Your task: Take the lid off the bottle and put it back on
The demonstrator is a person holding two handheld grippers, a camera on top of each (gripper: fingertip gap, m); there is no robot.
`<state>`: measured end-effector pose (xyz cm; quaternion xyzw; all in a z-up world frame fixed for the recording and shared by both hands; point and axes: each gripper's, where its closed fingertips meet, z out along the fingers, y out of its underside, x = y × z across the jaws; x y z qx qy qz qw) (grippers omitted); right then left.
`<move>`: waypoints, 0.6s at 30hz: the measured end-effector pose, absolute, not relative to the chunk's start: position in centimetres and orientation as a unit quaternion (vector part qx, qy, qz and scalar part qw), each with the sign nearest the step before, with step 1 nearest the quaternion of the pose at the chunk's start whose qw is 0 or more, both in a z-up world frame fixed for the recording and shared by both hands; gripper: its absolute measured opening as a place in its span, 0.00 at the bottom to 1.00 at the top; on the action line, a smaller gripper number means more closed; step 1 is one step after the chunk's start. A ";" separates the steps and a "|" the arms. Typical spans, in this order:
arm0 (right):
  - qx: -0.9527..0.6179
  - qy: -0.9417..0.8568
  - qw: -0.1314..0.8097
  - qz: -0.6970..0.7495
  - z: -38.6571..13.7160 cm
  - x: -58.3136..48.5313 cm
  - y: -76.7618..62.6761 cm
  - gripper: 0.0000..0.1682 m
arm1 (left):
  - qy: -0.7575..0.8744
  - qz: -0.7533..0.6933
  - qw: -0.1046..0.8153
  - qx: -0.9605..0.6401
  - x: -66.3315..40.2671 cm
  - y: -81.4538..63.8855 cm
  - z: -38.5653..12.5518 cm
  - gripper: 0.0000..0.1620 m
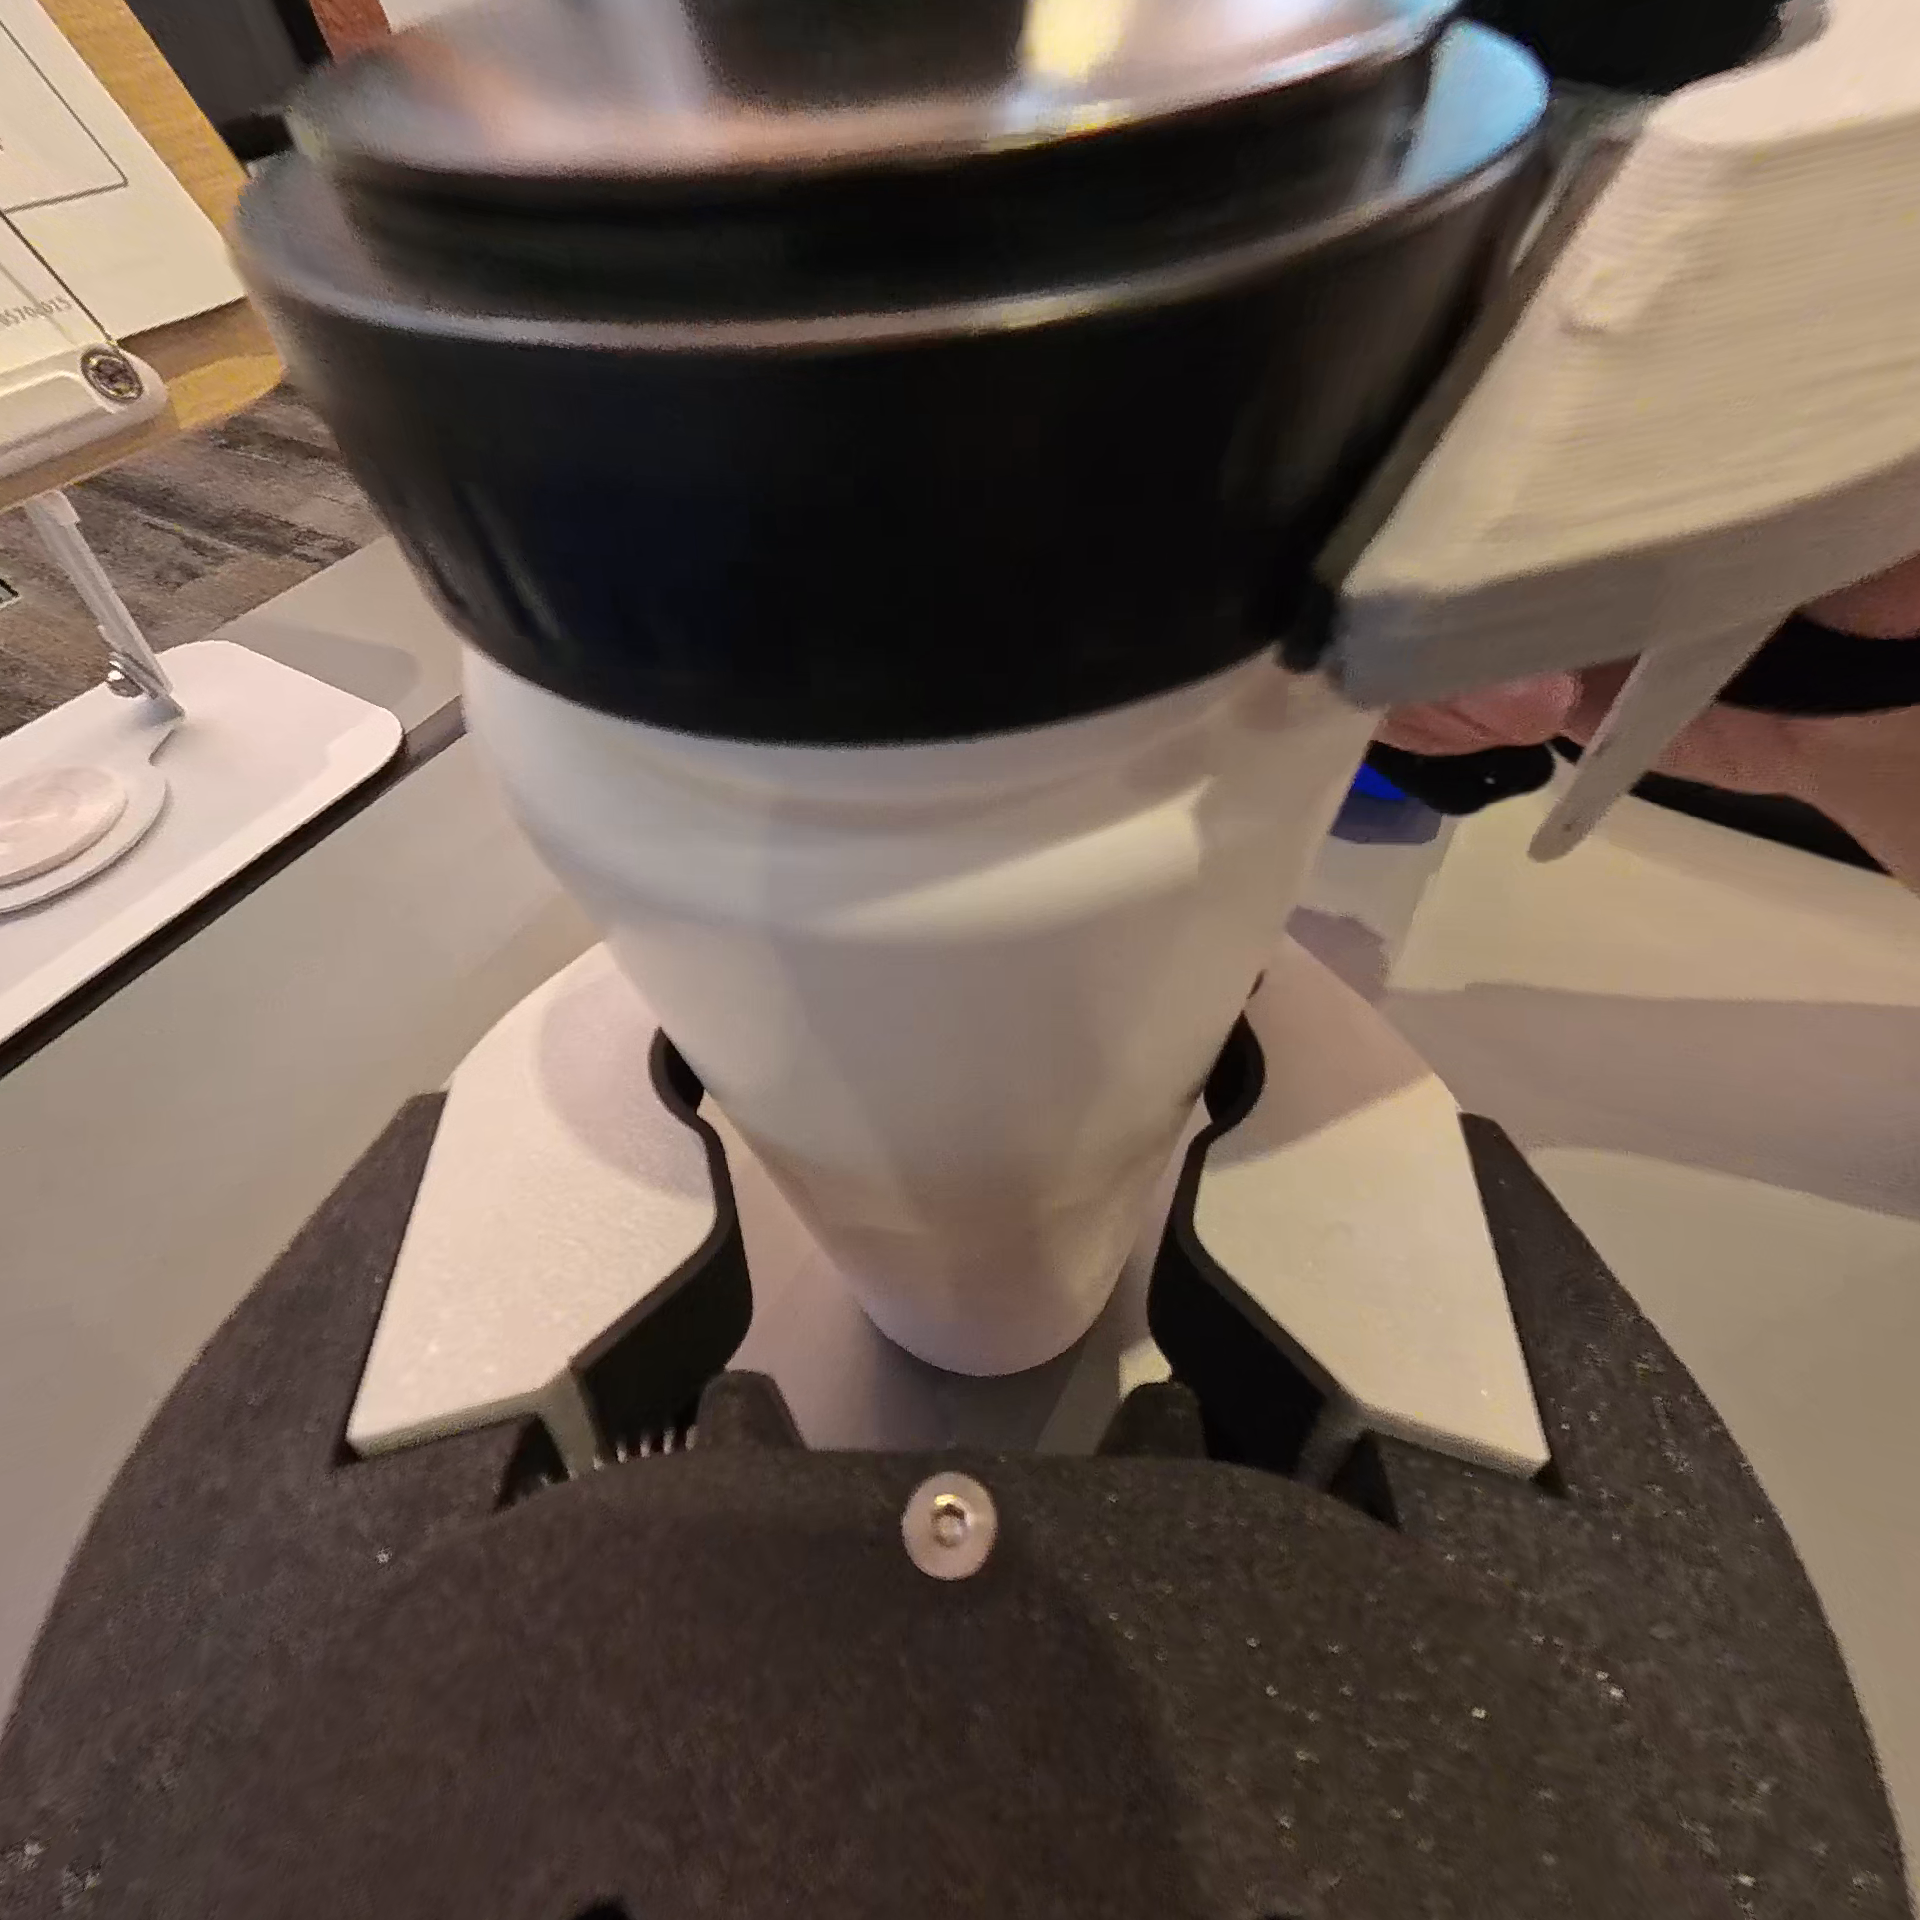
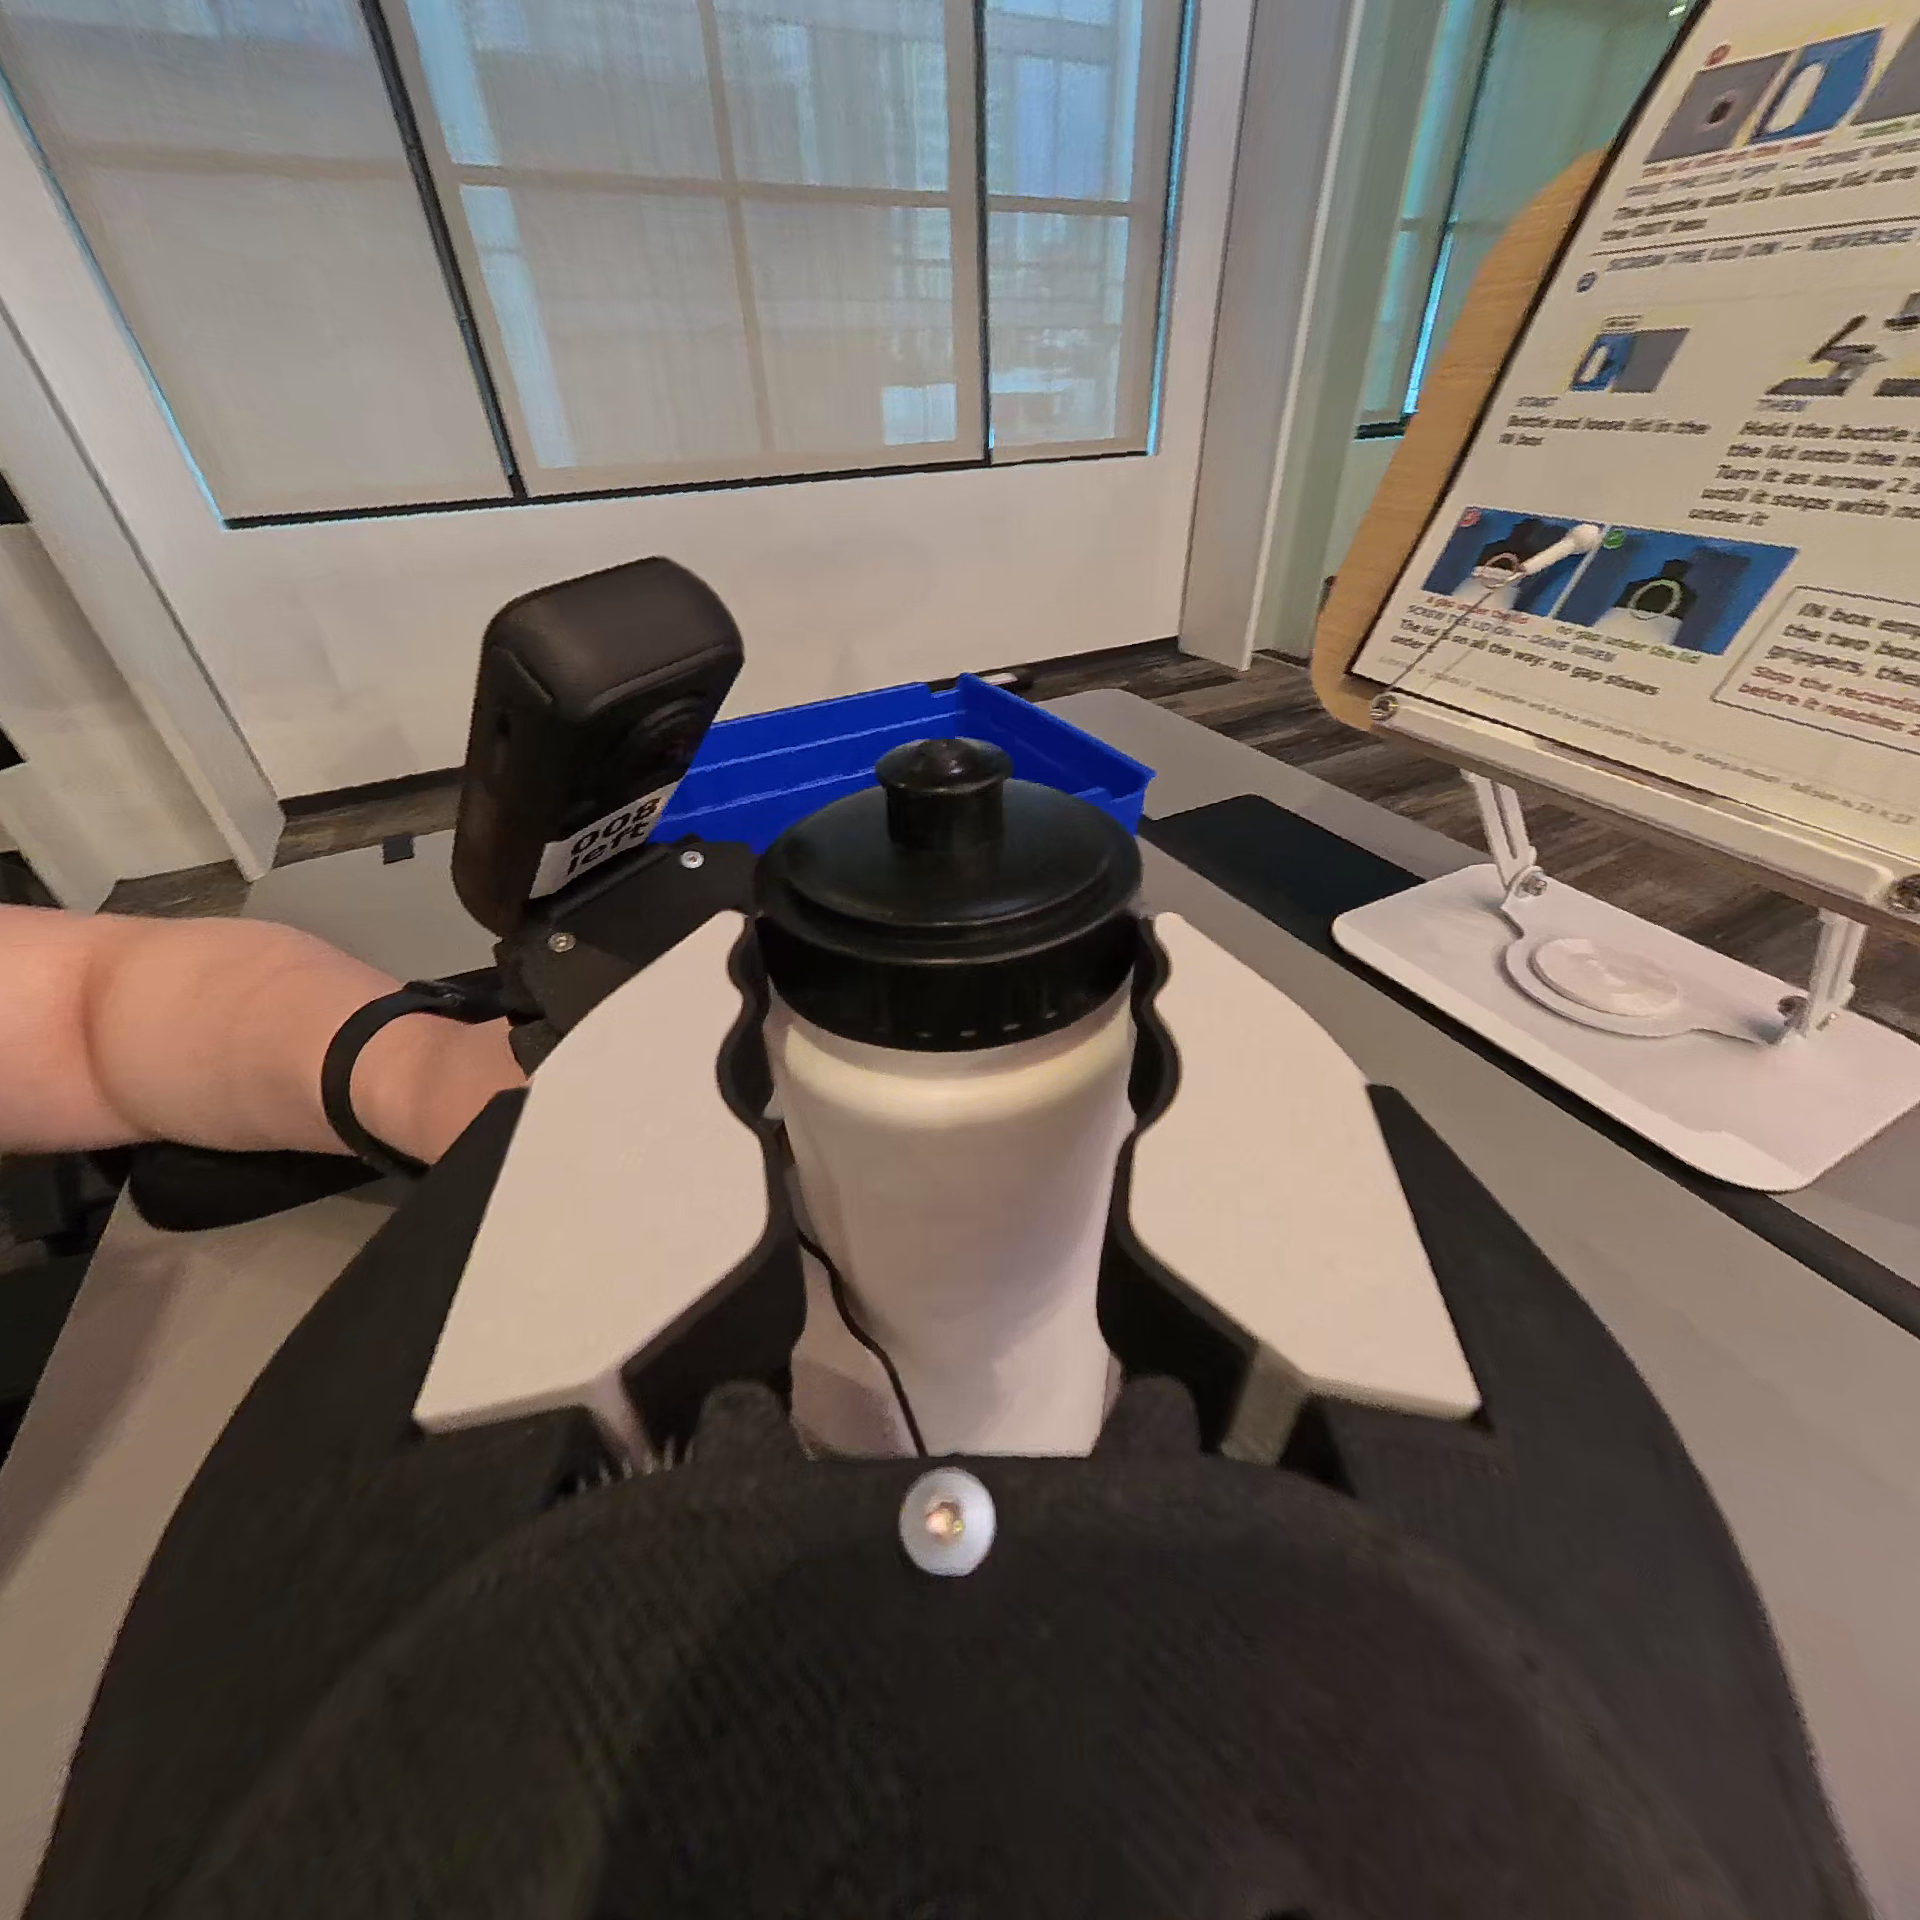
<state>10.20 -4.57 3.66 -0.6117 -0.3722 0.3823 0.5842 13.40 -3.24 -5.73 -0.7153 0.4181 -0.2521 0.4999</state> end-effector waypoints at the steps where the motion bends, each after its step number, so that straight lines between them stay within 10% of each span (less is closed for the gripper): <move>1: -0.615 -0.363 0.592 0.373 3.7 10.2 -4.5 0.41 | 0.416 -0.250 0.500 -0.717 13.3 -3.2 -5.7 0.60; 18: -0.591 -0.389 0.579 0.405 4.2 10.3 -5.0 0.45 | 0.430 -0.258 0.493 -0.710 13.6 -3.4 -5.8 0.60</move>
